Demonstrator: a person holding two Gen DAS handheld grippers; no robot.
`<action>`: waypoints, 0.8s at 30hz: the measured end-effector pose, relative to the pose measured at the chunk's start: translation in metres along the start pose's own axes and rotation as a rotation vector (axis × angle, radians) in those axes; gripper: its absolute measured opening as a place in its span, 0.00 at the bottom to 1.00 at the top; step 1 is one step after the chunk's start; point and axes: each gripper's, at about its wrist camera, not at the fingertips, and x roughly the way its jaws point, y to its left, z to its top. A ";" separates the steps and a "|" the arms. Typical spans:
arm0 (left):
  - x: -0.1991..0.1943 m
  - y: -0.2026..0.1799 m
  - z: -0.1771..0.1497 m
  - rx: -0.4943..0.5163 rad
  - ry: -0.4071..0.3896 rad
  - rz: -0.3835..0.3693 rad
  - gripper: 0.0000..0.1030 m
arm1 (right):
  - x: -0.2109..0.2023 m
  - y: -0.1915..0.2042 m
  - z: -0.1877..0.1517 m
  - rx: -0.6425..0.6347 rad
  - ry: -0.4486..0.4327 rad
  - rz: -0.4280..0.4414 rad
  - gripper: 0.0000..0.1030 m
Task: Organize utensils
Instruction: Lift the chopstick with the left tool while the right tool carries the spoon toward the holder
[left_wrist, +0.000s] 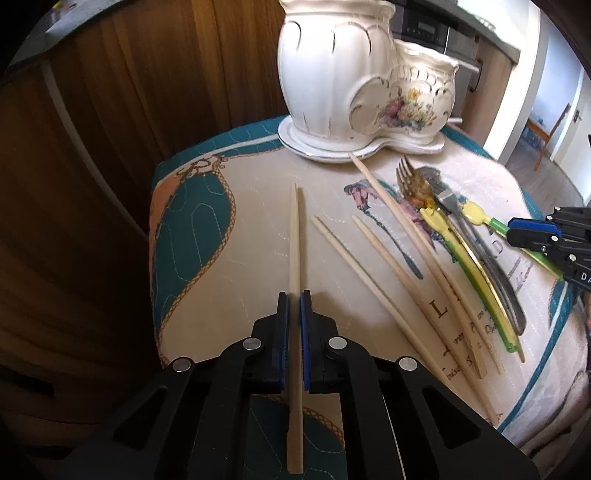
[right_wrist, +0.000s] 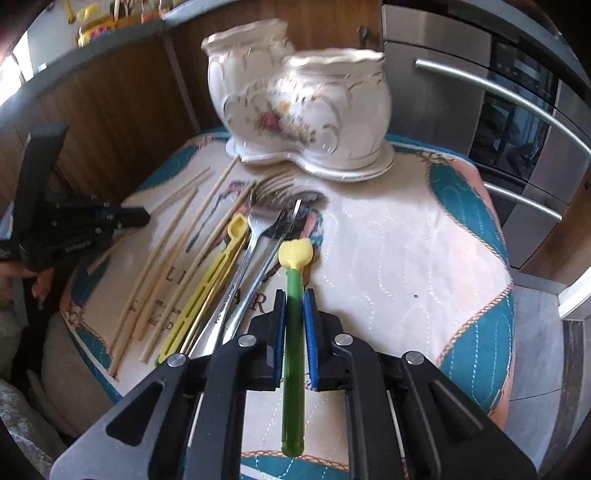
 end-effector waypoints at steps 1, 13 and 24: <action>-0.005 0.001 0.000 -0.005 -0.022 -0.008 0.06 | -0.004 -0.001 0.000 0.004 -0.019 0.004 0.10; -0.066 0.006 0.012 -0.018 -0.216 -0.061 0.06 | -0.029 0.004 0.009 -0.031 -0.105 0.018 0.10; -0.061 0.000 0.011 0.002 -0.199 -0.064 0.06 | 0.011 0.007 0.013 -0.119 0.225 -0.009 0.14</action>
